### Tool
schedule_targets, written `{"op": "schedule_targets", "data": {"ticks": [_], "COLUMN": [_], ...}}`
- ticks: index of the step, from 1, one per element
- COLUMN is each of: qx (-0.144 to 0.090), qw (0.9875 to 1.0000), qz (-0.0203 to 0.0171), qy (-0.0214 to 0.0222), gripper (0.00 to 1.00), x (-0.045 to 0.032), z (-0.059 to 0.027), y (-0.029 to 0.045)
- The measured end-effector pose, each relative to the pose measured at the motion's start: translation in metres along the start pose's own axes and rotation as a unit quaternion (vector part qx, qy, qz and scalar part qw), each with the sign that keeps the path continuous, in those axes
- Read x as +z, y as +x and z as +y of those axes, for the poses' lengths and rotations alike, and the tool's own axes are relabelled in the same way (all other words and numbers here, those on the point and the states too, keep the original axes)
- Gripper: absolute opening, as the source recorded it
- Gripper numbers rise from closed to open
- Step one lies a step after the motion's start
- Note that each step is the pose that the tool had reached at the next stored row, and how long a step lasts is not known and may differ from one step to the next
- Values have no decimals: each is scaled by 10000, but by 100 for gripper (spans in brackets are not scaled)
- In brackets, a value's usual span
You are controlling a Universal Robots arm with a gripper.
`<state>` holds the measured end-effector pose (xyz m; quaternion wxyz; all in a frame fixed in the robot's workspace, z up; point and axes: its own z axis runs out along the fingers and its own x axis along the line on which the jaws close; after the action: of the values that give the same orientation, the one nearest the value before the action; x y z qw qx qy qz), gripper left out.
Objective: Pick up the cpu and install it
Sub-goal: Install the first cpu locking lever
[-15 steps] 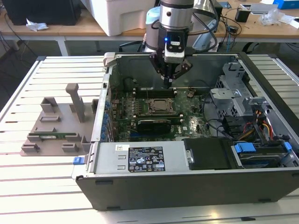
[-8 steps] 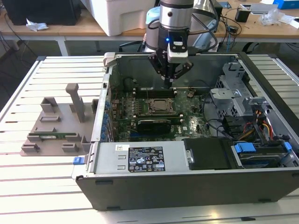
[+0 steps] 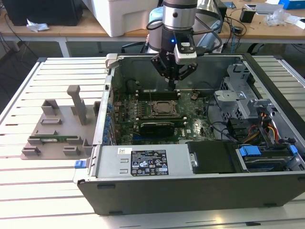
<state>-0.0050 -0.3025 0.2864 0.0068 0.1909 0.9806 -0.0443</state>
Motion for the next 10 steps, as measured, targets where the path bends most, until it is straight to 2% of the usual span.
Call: {"op": "schedule_targets", "data": {"ticks": [2, 3, 5, 7, 10], "qx": [-374, -564, -907, -1007, -1263], "qw": [9993, 9984, 9958, 9949, 9919], "qz": [-32, -48, -77, -85, -107], "qy": [-11, -17, -27, -31, -39], "gripper": [11, 11, 11, 11, 11], "x": [0, 0, 0, 0, 0], "z": [0, 0, 0, 0, 0], "y": [0, 0, 0, 0, 0]}}
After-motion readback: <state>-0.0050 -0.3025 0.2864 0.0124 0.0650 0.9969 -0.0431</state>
